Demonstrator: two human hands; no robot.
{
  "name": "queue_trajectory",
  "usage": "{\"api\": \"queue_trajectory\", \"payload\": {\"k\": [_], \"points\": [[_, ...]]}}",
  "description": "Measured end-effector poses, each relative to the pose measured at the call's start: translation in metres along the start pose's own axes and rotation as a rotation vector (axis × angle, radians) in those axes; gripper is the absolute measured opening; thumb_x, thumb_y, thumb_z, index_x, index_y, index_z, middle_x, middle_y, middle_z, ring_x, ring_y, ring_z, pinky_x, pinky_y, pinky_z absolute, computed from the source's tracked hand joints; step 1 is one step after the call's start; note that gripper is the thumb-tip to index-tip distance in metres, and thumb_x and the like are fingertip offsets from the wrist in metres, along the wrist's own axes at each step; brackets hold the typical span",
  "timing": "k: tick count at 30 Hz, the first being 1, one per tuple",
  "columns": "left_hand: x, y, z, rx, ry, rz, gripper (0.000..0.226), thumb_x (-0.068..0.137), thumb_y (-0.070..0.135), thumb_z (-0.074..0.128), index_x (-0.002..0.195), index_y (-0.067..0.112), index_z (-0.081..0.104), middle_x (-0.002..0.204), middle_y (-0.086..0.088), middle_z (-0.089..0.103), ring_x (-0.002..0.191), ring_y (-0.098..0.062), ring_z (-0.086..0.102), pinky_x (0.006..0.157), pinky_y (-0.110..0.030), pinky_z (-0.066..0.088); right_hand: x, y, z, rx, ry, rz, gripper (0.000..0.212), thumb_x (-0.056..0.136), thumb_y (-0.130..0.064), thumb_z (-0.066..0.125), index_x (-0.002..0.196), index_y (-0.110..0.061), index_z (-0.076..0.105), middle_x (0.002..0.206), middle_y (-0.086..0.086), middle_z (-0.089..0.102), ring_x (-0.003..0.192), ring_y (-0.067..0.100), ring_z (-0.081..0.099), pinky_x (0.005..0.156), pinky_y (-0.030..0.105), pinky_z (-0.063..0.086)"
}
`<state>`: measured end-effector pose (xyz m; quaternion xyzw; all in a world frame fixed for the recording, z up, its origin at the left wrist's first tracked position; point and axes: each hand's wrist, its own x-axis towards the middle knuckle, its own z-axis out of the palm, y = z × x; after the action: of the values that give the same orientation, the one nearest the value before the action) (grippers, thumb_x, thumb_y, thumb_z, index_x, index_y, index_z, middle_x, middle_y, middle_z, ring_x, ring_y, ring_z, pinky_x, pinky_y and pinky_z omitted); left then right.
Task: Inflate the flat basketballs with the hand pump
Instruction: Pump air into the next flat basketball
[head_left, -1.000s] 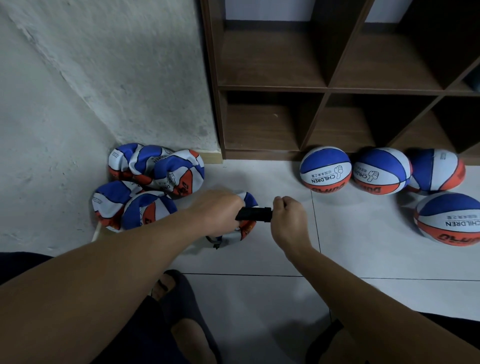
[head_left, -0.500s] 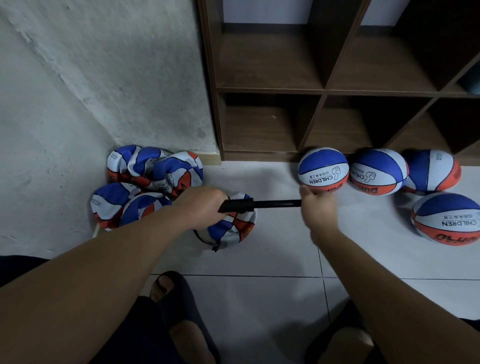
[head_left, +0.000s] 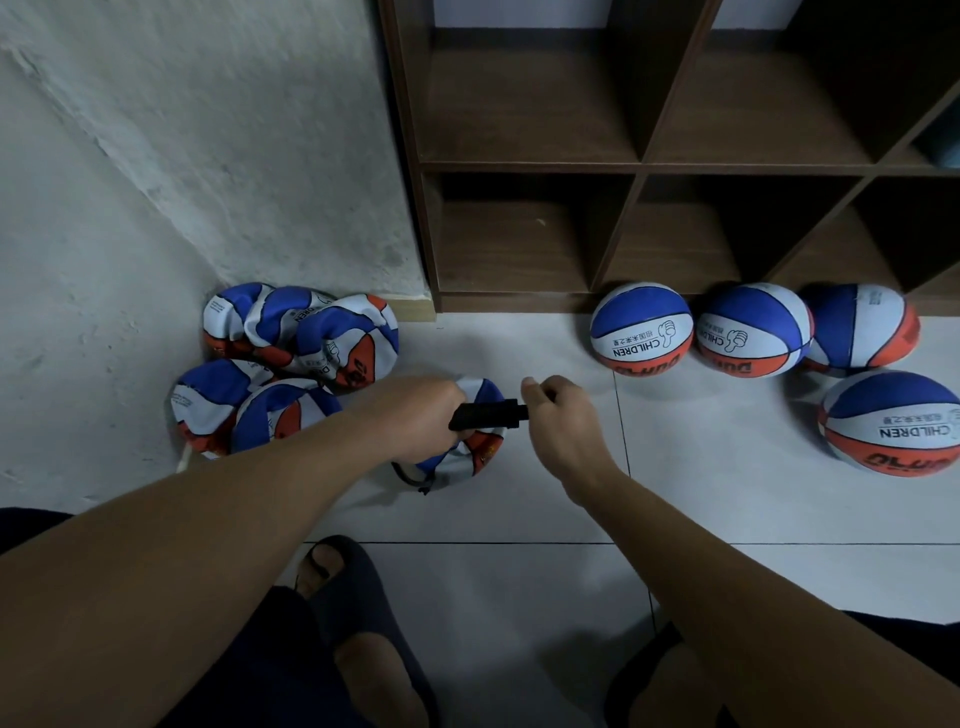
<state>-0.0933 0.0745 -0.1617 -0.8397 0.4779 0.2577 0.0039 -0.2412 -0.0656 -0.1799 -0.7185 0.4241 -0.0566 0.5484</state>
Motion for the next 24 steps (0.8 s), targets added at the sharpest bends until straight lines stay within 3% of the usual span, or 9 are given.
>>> {"api": "queue_trajectory", "payload": {"k": [4,7,11,16,20,24], "points": [[0.003,-0.001,-0.003,-0.01,-0.04,0.008,0.02,0.1,0.038,0.068,0.084,0.026,0.064,0.076,-0.001,0.067,0.065,-0.019,0.063,0.059,-0.039,0.049,0.002,0.003,0.004,0.163,-0.107,0.064,0.038,0.109,-0.048,0.05,0.096,-0.014,0.06,0.07,0.002,0.053,0.058,0.017,0.047,0.055,0.036,0.041],[0.006,-0.005,-0.001,-0.024,-0.051,0.025,0.022,0.1,0.041,0.069,0.083,0.027,0.064,0.075,-0.001,0.067,0.064,-0.02,0.064,0.058,-0.037,0.047,0.002,0.004,0.005,0.233,-0.095,0.08,0.035,0.11,-0.045,0.053,0.095,-0.014,0.063,0.064,0.003,0.049,0.052,0.015,0.043,0.051,0.034,0.038],[0.007,-0.015,0.004,-0.023,-0.054,0.014,0.025,0.098,0.045,0.07,0.081,0.029,0.061,0.074,0.002,0.065,0.064,-0.017,0.063,0.057,-0.035,0.046,0.012,0.007,-0.009,0.175,-0.026,0.111,0.036,0.108,-0.043,0.057,0.089,-0.013,0.064,0.064,0.001,0.049,0.055,0.015,0.045,0.054,0.035,0.041],[0.001,-0.041,-0.006,0.041,-0.008,-0.042,0.027,0.101,0.052,0.067,0.083,0.036,0.055,0.078,0.007,0.064,0.069,-0.012,0.063,0.061,-0.033,0.048,0.036,0.02,-0.05,0.059,0.175,0.101,0.028,0.101,-0.034,0.052,0.089,-0.009,0.059,0.068,0.004,0.051,0.068,0.029,0.051,0.063,0.045,0.045],[0.001,-0.031,-0.008,0.093,0.03,-0.01,0.028,0.102,0.055,0.062,0.086,0.032,0.061,0.074,0.006,0.064,0.065,-0.013,0.063,0.06,-0.033,0.049,0.03,0.014,-0.038,0.043,0.178,0.131,0.032,0.106,-0.031,0.049,0.102,-0.002,0.063,0.073,0.009,0.052,0.069,0.027,0.05,0.063,0.044,0.044],[0.005,-0.017,-0.009,0.102,0.031,0.015,0.029,0.103,0.052,0.061,0.085,0.028,0.062,0.072,0.003,0.064,0.062,-0.017,0.064,0.058,-0.036,0.052,0.015,0.01,-0.014,-0.017,0.164,0.073,0.041,0.112,-0.033,0.045,0.088,-0.004,0.062,0.071,0.007,0.057,0.062,0.021,0.052,0.06,0.04,0.043]]}}
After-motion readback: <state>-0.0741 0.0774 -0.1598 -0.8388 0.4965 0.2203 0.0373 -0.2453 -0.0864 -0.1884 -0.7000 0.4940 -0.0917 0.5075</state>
